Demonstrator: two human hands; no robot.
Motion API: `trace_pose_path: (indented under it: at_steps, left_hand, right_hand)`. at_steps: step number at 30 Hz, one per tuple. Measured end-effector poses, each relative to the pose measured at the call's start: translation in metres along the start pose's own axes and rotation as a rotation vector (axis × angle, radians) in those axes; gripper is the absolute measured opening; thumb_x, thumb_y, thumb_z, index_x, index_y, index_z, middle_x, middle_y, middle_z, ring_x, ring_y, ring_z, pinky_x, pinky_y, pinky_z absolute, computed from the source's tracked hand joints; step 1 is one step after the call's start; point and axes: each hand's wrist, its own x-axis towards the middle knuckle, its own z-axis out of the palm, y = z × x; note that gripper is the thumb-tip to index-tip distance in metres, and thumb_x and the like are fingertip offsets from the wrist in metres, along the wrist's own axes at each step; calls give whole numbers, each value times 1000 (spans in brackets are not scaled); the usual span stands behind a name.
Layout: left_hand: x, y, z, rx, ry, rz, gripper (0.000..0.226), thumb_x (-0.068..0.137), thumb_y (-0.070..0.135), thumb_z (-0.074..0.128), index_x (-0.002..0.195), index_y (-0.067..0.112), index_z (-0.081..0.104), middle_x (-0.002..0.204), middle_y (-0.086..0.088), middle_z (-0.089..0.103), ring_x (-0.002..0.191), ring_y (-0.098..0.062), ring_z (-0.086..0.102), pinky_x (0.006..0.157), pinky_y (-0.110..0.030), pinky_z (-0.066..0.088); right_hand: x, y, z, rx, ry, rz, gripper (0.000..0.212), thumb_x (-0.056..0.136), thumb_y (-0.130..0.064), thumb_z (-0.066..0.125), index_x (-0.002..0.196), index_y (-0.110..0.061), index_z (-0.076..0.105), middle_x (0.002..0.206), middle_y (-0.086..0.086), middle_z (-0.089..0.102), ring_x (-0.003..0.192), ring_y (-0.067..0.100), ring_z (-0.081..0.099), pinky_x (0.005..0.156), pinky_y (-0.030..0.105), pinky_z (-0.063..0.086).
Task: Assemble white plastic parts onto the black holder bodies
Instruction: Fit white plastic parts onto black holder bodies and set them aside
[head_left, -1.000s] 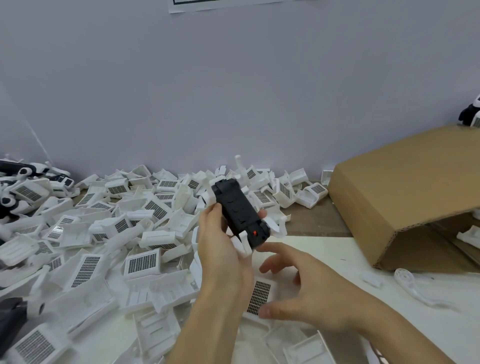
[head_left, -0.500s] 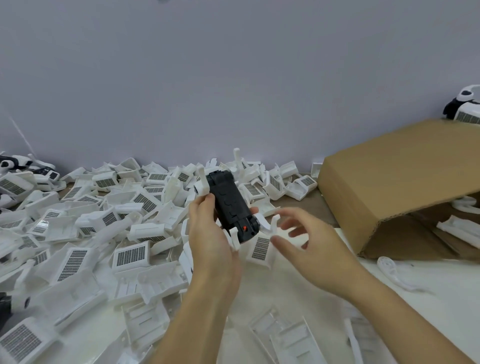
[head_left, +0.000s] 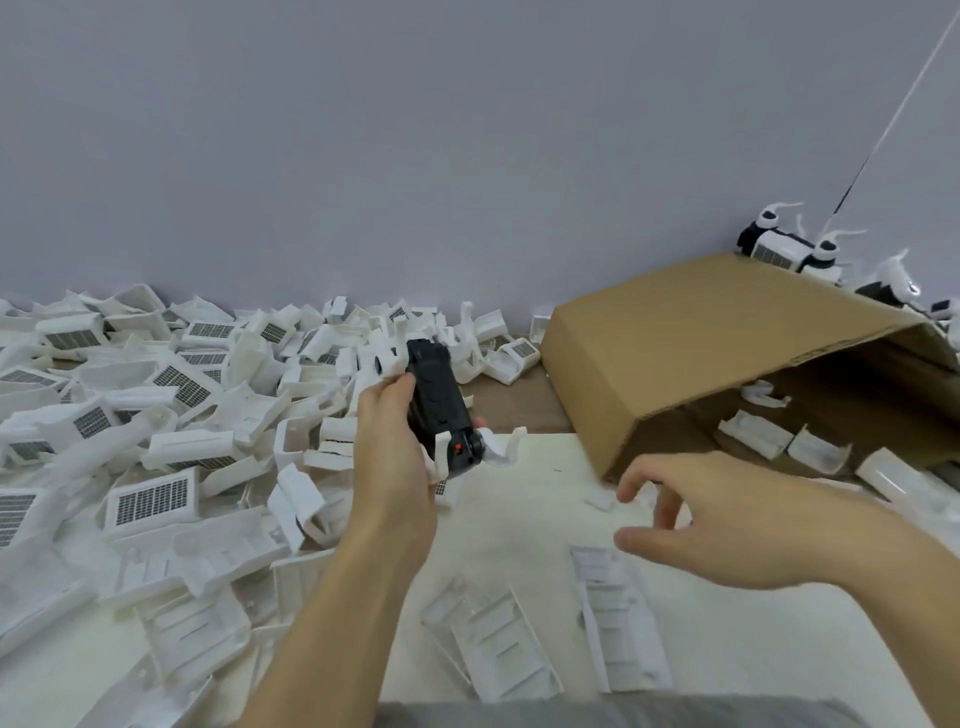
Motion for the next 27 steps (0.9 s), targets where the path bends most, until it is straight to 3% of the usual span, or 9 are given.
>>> trace_pose_path:
  at_steps: [5,8,12,15,18,20,22,24,27]
  left_hand:
    - [-1,0,-1,41,-18,12,29,104,27,45,127,14,56,96,-10,70,67,-24,69,55,-37,55]
    - [-2,3,-3,38,2,4,22,103,26,47,120,17,57,93,-8,71,69,-27,69,55,-38,56]
    - [-1,6,-5,20,18,26,12,103,21,46,111,20,55,80,-4,75,66,-27,70,56,-41,56]
    - [-2,9,-6,26,39,39,12,103,20,46,111,20,55,74,1,75,66,-26,69,57,-41,57]
    - [-5,10,-7,63,39,42,11,103,19,45,106,23,55,69,7,74,62,-18,70,50,-31,56]
    - [-5,11,-8,69,18,39,12,103,20,45,107,23,55,73,5,75,66,-21,71,56,-36,57]
    - [-4,11,-9,70,9,38,13,104,20,45,110,22,56,78,0,77,71,-27,71,66,-45,58]
    - [-3,10,-10,75,17,43,12,104,19,45,110,20,55,78,-1,76,70,-28,70,64,-46,58]
    - [-2,6,-8,68,23,26,12,104,17,43,108,18,54,76,-2,75,68,-29,70,63,-45,56]
  right_hand:
    - [-19,-15,24,-25,-219,48,99,59,-90,61,139,-62,11,108,-28,50,94,-1,55,91,24,48]
    - [-8,-33,44,46,-88,4,84,71,-76,66,141,-55,23,128,-24,45,104,4,51,90,26,47]
    - [31,-52,49,97,96,1,62,87,-46,70,140,-41,38,136,-5,46,95,13,50,59,17,36]
    - [68,-66,41,272,262,-71,63,89,-32,73,144,-31,40,137,4,52,105,21,57,76,26,47]
    - [91,-72,31,396,344,13,57,95,-25,65,146,-19,41,144,10,46,124,27,53,88,27,43]
    - [96,-67,29,422,398,129,31,93,-28,66,119,-11,58,120,9,56,99,23,60,70,22,41]
    - [95,-60,29,447,454,183,27,87,-33,75,90,-9,65,93,7,59,69,18,55,52,23,36]
    - [92,-53,29,540,494,138,32,84,-35,79,83,-4,72,84,12,68,63,25,61,49,27,44]
    - [84,-50,31,953,487,5,31,92,-37,70,89,-6,69,80,10,75,58,23,73,45,26,53]
